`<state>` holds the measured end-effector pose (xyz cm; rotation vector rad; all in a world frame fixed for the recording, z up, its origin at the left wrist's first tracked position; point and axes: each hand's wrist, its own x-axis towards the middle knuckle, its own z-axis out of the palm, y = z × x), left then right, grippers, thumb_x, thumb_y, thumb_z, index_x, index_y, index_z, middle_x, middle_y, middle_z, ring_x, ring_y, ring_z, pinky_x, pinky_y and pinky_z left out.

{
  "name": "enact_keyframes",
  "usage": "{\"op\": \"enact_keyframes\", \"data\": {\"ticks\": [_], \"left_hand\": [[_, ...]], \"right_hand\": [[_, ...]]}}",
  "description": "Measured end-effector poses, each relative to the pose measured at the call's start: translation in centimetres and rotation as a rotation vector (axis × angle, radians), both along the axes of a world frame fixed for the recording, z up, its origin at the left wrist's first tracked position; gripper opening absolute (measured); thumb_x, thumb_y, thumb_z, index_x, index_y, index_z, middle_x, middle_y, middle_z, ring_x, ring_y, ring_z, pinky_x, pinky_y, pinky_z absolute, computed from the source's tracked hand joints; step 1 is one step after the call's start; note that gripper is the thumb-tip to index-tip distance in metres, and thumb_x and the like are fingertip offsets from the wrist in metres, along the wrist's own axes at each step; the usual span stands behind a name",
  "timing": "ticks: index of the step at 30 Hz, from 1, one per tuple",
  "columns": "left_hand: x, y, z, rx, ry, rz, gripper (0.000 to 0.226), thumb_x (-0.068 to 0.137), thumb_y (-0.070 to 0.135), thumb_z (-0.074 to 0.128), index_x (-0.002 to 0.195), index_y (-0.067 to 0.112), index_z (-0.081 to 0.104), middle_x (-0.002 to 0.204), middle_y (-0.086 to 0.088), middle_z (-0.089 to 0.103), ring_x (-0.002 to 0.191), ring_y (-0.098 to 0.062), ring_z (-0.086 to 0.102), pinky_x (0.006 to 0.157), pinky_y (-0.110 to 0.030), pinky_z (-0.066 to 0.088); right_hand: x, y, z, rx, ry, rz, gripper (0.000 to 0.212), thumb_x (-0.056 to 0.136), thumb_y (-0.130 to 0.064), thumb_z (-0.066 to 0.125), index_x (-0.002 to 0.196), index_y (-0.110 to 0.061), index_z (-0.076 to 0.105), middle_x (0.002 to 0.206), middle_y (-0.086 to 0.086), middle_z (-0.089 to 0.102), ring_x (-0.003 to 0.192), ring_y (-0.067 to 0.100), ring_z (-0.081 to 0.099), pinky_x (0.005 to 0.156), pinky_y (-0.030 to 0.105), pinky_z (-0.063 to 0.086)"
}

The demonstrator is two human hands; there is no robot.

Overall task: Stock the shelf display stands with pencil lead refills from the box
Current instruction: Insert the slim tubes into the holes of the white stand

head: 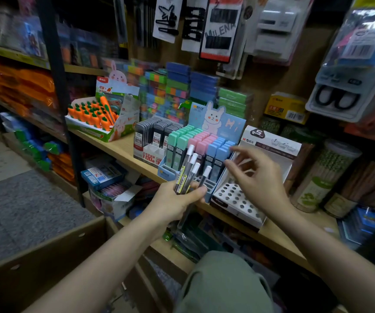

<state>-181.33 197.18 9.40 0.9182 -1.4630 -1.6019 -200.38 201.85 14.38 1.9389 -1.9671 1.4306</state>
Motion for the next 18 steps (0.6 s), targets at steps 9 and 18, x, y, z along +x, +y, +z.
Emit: {"op": "enact_keyframes", "data": {"ticks": [9, 18], "left_hand": [[0.4, -0.7, 0.3, -0.104, -0.014, -0.068, 0.017, 0.086, 0.027, 0.073, 0.102, 0.022, 0.071, 0.084, 0.007, 0.075, 0.048, -0.005, 0.048, 0.040, -0.015, 0.036], [-0.2, -1.6, -0.7, -0.040, 0.067, -0.098, 0.010, 0.094, 0.016, 0.063, 0.099, 0.016, 0.071, 0.087, -0.002, 0.076, 0.049, -0.001, 0.051, 0.041, -0.011, 0.034]], "right_hand": [[3.1, -0.1, 0.4, 0.147, -0.413, 0.142, 0.020, 0.085, -0.011, 0.072, 0.106, -0.011, 0.072, 0.084, 0.007, 0.074, 0.079, 0.016, 0.073, 0.075, 0.028, 0.059], [2.7, 0.5, 1.4, 0.107, -0.567, 0.156, 0.024, 0.089, -0.005, 0.066, 0.112, -0.010, 0.061, 0.091, 0.021, 0.070, 0.075, 0.025, 0.074, 0.071, 0.032, 0.061]]}}
